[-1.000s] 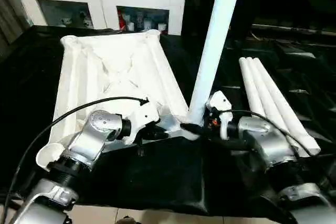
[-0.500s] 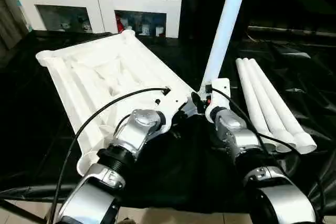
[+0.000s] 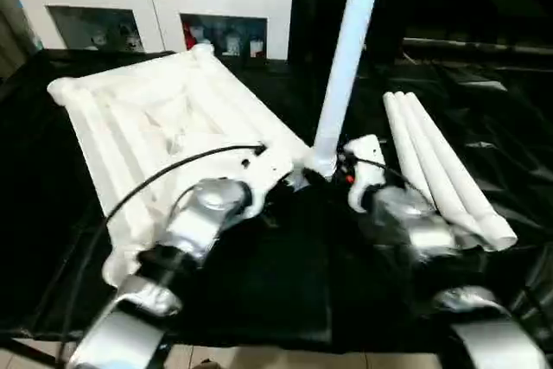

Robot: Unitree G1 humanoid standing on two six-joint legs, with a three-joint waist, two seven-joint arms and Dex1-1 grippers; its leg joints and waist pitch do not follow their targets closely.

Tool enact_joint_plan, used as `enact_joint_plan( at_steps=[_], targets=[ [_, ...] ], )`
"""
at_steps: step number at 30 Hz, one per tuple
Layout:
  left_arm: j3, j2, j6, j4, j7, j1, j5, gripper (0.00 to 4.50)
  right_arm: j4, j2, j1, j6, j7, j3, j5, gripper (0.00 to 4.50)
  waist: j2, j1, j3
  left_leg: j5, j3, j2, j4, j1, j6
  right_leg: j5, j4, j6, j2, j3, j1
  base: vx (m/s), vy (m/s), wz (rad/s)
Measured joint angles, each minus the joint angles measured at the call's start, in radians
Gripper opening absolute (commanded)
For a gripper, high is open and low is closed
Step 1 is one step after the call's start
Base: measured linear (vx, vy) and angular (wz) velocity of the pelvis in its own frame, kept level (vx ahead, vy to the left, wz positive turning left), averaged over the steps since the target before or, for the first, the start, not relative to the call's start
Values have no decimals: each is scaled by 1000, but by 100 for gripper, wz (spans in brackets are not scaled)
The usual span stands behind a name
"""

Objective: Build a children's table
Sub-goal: Rotate leg to tighten

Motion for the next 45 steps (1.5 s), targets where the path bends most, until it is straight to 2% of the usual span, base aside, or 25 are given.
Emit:
enact_joint_plan(
  at_steps=[3, 10, 21, 22, 31, 40, 45],
  targets=[
    [-2, 46, -45, -21, -74, 22, -19, 0, -63, -57, 20, 2, 111, 29, -3, 448, 0, 0, 0, 0, 0, 0, 0, 0, 0, 0, -1, 0, 0, 0, 0, 0, 0, 0],
    [-15, 145, -55, -137, -295, 93, -83, 0, -135, -105, 35, 36, 252, 57, 7, 448, 0, 9, 1, 0, 2, 0, 0, -2, 1, -1, -3, -1, 0, 0, 0, 0, 0, 0],
    [-20, 163, -52, -174, -344, 114, -92, 0, -170, -108, 65, 54, 326, 96, 8, 448, -2, 12, 2, 0, 2, 0, 1, -2, 1, -1, -3, -1, -1, 0, 0, 0, 0, 0],
    [-19, 164, -51, -177, -345, 116, -92, 0, -171, -109, 65, 58, 326, 96, 8, 421, -2, 12, 2, 0, 2, 0, 1, -2, 1, -1, -3, -1, -1, 0, 0, 0, 0, 0],
    [-18, 166, -50, -179, -353, 118, -92, 0, -179, -109, 65, 70, 346, 95, 12, 364, -3, 12, 2, 0, 3, 0, 2, -2, 1, -1, -3, -1, -1, 0, 0, 0, 0, 0],
    [-17, 170, -44, -180, -363, 118, -96, 0, -186, -103, 75, 85, 342, 91, 29, 280, -3, 13, 2, 0, 3, 1, 3, -2, 1, -1, -2, -1, -1, 0, 0, 0, 0, 0],
    [-8, 132, -18, -142, -289, 97, -73, 0, -129, -36, 75, 74, 209, 43, 29, 270, -4, 3, 1, 0, 3, 1, 5, 2, 1, 0, 1, -2, -1, 1, 3, 0, 0, 0]
  ],
)
